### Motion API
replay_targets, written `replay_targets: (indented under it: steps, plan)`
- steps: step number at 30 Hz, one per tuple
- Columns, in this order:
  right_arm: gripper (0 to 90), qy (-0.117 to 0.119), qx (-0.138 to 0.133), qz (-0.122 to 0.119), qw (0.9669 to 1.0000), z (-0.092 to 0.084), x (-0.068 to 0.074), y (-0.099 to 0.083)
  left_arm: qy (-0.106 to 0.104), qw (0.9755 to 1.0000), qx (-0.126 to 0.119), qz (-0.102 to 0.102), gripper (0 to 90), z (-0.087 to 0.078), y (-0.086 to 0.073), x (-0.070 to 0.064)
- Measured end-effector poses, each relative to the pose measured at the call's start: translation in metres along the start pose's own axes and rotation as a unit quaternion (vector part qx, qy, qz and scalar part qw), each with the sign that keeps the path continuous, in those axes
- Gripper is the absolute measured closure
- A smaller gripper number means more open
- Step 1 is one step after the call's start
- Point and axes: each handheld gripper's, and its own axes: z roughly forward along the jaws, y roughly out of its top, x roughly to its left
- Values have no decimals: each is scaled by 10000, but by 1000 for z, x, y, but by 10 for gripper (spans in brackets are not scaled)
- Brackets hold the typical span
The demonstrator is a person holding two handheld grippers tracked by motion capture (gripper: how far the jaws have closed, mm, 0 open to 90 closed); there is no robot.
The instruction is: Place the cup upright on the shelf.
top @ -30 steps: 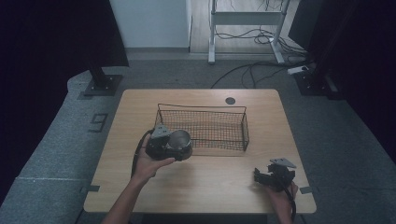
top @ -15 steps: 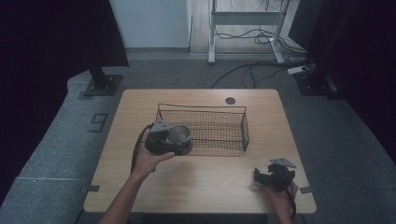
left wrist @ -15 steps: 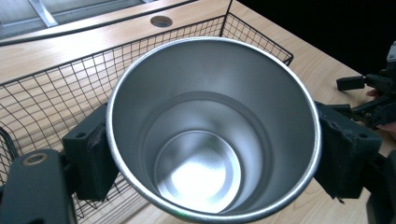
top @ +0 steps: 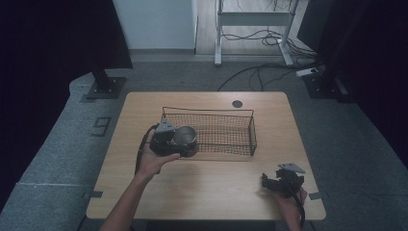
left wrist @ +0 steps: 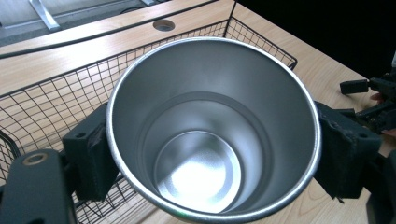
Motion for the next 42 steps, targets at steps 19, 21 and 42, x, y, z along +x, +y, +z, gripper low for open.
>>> replay_targets:
  steps: [19, 21, 42]
  plan:
    - [19, -2, 11, 8, 10000, 0, 0, 0, -34, 10000, 7, 39, 154, 3, 12, 5]
    - [19, -3, 11, 9, 10000, 0, 0, 0, -24, 10000, 9, 39, 153, 4, 13, 6]
    - [19, -9, -14, 9, 10000, 0, 0, 0, 0, 9999, 64, 91, 154, 14, 23, 13]
